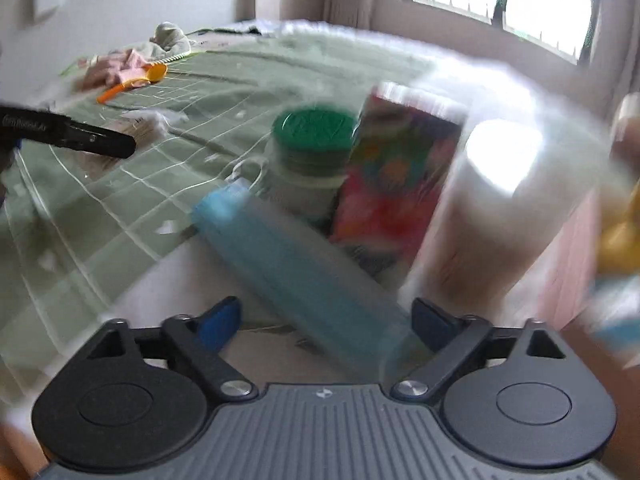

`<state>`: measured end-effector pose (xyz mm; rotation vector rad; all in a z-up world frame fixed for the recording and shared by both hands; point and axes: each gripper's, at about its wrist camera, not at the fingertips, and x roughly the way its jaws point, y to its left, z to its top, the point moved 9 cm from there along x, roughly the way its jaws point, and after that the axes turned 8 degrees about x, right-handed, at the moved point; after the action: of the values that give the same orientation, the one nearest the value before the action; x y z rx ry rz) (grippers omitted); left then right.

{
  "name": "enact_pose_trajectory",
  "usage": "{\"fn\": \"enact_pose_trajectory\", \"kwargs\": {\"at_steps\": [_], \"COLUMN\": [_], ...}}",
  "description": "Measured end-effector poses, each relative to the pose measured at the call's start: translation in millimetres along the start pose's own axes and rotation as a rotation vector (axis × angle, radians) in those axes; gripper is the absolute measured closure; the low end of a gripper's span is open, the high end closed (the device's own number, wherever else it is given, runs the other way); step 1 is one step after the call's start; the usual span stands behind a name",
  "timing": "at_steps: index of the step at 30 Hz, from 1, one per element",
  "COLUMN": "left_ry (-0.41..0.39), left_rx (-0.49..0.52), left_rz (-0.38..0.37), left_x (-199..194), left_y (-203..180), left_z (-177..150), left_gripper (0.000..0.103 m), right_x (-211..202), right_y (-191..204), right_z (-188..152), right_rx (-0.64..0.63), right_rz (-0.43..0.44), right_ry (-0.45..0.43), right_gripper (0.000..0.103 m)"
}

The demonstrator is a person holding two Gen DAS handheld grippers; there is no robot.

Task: Organize soft objects
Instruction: 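Grasp the blue face mask with the right gripper while the left holds the swabs, then carry swabs and mask into the pink box and open both grippers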

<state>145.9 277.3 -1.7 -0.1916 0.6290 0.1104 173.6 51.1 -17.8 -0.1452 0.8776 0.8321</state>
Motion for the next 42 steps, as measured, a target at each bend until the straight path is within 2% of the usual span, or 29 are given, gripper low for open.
{"fn": "enact_pose_trajectory", "kwargs": {"at_steps": [2, 4, 8, 11, 13, 16, 18, 19, 20, 23, 28, 31, 34, 37, 39, 42], "left_ry": [-0.011, -0.009, -0.002, 0.001, 0.005, 0.011, 0.011, 0.011, 0.009, -0.020, -0.139, -0.208, -0.238, -0.217, -0.187, -0.126], "left_rx": [-0.025, -0.047, -0.082, -0.085, -0.084, -0.072, -0.062, -0.058, -0.054, -0.032, 0.056, 0.104, 0.189, 0.252, 0.290, 0.296], "left_rz": [0.015, 0.019, 0.010, -0.017, -0.030, -0.038, -0.034, -0.030, -0.026, -0.015, 0.013, -0.022, -0.115, -0.240, -0.335, -0.475], "left_x": [-6.8, -8.3, -5.0, -2.2, -1.2, -1.9, -2.7, -2.8, -2.8, -1.0, -3.5, -3.1, 7.4, 25.9, 41.3, 66.6], "left_y": [13.0, 23.0, 29.6, 23.2, 19.2, 14.1, 14.3, 15.4, 16.7, 19.3, 2.4, -34.5, -97.9, -171.1, -227.4, -301.0], "left_z": [0.5, -0.1, -6.0, -11.3, -14.1, -16.3, -15.4, -13.7, -10.4, 14.9, 95.3, 149.2, 184.6, 197.2, 195.3, 177.7], "left_gripper": [0.028, 0.028, 0.028, 0.028, 0.028, 0.028, 0.028, 0.028, 0.028, 0.028, 0.028, 0.028, 0.028, 0.028, 0.028, 0.028], "right_x": [-10.8, -24.6, -36.5, -25.3, -5.6, 22.1, 27.2, 25.3, 21.2, -4.5, -74.2, -119.7, -166.4, -210.1, -230.6, -235.6], "right_y": [27.2, 51.5, 75.6, 77.8, 74.9, 68.5, 66.2, 66.1, 66.3, 74.7, 52.6, 6.0, -51.3, -116.8, -160.3, -221.2], "right_z": [-10.2, -16.7, -16.0, -4.3, 9.4, 10.6, 13.2, 17.4, 22.8, 54.2, 147.6, 190.5, 203.9, 193.0, 175.8, 138.2], "right_rx": [-0.023, -0.128, -0.366, -0.428, -0.426, -0.404, -0.367, -0.352, -0.341, -0.307, -0.163, -0.087, -0.031, 0.044, 0.126, 0.249], "right_rz": [0.084, 0.087, -0.057, -0.150, -0.195, -0.202, -0.182, -0.178, -0.175, -0.125, -0.067, -0.115, -0.220, -0.322, -0.354, -0.385], "right_ry": [0.014, -0.016, -0.125, -0.148, -0.144, -0.060, -0.033, -0.026, -0.026, -0.077, -0.239, -0.351, -0.431, -0.478, -0.498, -0.472], "right_gripper": [0.016, 0.016, 0.016, 0.022, 0.027, 0.046, 0.070, 0.079, 0.098, 0.099, 0.099, 0.099, 0.099, 0.099, 0.099, 0.099]}}
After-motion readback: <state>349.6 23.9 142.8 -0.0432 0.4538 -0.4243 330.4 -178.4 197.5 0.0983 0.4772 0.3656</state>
